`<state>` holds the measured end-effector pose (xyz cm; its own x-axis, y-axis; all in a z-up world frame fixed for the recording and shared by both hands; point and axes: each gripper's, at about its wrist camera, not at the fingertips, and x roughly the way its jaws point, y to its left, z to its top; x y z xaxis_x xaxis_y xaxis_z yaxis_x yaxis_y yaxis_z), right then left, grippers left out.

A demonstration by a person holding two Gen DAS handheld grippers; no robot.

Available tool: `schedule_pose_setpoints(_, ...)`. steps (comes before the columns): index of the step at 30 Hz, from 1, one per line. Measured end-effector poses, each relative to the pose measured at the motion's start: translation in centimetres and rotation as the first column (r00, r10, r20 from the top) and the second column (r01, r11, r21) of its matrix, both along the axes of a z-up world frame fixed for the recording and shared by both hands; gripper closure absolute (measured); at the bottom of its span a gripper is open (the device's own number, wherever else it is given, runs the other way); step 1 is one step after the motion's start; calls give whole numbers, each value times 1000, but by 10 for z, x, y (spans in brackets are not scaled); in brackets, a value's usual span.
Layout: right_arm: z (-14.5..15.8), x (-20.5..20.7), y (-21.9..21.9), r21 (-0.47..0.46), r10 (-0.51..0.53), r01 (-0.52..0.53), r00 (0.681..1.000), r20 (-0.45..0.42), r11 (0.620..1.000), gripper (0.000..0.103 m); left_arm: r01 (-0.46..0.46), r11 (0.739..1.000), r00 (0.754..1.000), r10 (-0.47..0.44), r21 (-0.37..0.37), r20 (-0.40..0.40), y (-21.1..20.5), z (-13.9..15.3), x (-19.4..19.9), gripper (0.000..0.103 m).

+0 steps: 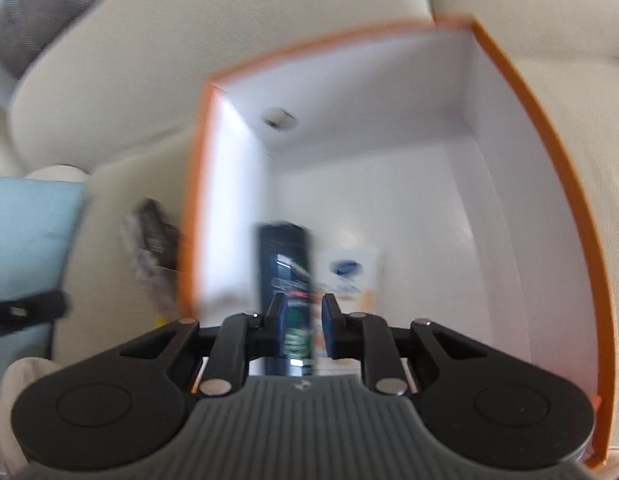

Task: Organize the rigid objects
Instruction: 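Move both open tools out of the box back to the remaining pile, then grasp the brown PHOTO CARD box with the right tool while the left tool grasps the plaid tin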

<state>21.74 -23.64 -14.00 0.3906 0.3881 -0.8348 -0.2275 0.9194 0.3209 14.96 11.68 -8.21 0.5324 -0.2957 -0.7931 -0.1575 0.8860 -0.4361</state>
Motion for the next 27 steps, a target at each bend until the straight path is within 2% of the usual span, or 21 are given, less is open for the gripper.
schedule_pose_setpoints(4,36,-15,31,32,78,-82,991,109,996,83,-25,1000,1000,25,-3,9,13,-1,-10,73)
schedule_pose_setpoints(8,46,-28,77,-15,210,-211,963,169,977,83,-32,999,999,32,1,1,22,-9,-14,73)
schedule_pose_setpoints(13,18,-30,132,-171,358,-335,925,131,927,82,-24,999,1000,24,34,-5,30,-22,-9,73)
schedule_pose_setpoints(17,-7,-23,159,-288,440,-399,894,89,870,63,-17,1000,1000,18,26,-20,36,-33,4,74)
schedule_pose_setpoints(18,-11,-21,163,-307,452,-409,888,82,859,63,-18,1000,1000,18,24,-24,38,-36,6,73)
schedule_pose_setpoints(21,-22,-11,172,-343,479,-434,877,52,833,63,-14,1000,999,14,13,-40,42,-44,14,73)
schedule_pose_setpoints(27,-41,2,180,-356,483,-459,875,-25,814,65,-10,1000,998,10,9,-66,48,-56,25,71)
